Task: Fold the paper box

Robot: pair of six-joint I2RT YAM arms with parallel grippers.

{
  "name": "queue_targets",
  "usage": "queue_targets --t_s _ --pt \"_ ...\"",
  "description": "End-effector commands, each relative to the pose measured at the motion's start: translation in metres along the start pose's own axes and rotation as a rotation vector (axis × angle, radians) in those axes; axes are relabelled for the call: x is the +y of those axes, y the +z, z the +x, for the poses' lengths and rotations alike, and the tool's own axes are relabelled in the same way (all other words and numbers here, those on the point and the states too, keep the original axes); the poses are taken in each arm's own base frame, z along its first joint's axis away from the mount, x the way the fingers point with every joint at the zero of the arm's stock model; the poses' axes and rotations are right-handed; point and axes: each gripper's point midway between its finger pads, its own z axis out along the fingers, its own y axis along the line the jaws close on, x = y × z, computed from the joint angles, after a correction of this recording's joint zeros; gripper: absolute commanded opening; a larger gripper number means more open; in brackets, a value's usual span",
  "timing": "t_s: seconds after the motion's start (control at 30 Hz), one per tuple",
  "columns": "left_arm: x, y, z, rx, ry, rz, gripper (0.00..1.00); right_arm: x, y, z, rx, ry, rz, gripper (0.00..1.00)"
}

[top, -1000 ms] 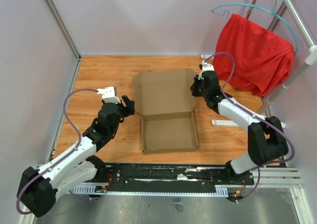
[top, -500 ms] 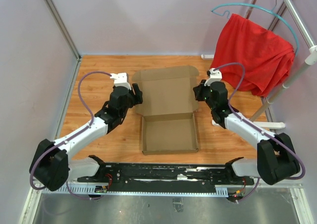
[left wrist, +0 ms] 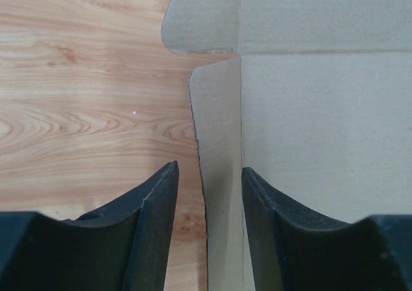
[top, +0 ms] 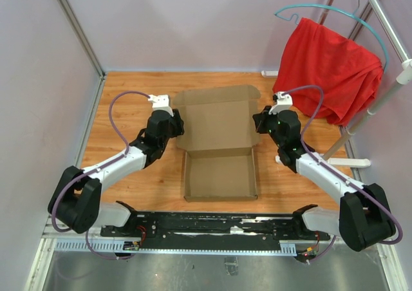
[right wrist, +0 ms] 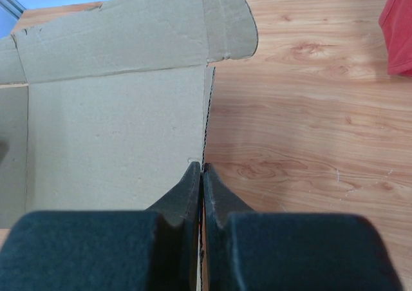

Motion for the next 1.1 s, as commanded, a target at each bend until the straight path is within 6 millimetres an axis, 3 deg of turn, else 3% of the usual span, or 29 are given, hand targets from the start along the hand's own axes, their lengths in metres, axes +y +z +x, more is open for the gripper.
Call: queue_targets --t_s 0.0,0.07,0.17,0.23,0.4,0.57,0.77,0.8,0.93,1.03,1.07 --pt "-0.016 0.009 -0.030 -0.099 0.004 0.060 0.45 0.010 -0.004 -0.002 -0.024 0.004 -0.045 0.01" --pt "-0.022 0.010 -0.031 -0.110 0.001 0.091 0.33 0.010 -0.003 0.000 -0.017 0.004 -0.047 0.01" --pt "-0.028 0.010 -0.033 -0.123 -0.001 0.121 0.08 0.010 -0.003 0.004 -0.010 0.007 -0.049 0.01" --pt "-0.030 0.011 -0.035 -0.125 0.006 0.130 0.01 0.010 -0.002 0.006 -0.008 0.010 -0.051 0.01" --pt "-0.032 0.005 -0.038 -0.137 0.022 0.155 0.00 0.010 -0.002 0.006 -0.005 0.012 -0.052 0.01" --pt "-0.026 -0.017 -0.043 -0.244 0.028 0.188 0.00 0.011 -0.005 0.004 -0.008 0.010 -0.057 0.02" --pt "-0.016 -0.057 -0.059 -0.472 0.038 0.246 0.00 0.011 -0.013 -0.012 0.028 -0.033 -0.028 0.52" --pt "-0.014 -0.063 -0.060 -0.504 0.042 0.255 0.00 0.011 -0.016 -0.017 0.038 -0.049 -0.019 0.57" --pt "-0.019 -0.089 -0.062 -0.627 0.083 0.338 0.00 0.018 -0.026 -0.042 0.060 -0.146 -0.035 0.65" --pt "-0.026 -0.102 -0.059 -0.675 0.125 0.407 0.00 0.036 -0.037 -0.060 0.100 -0.250 -0.125 0.66" --pt "-0.029 -0.106 -0.058 -0.688 0.146 0.432 0.00 0.042 -0.041 -0.058 0.145 -0.291 -0.170 0.66"
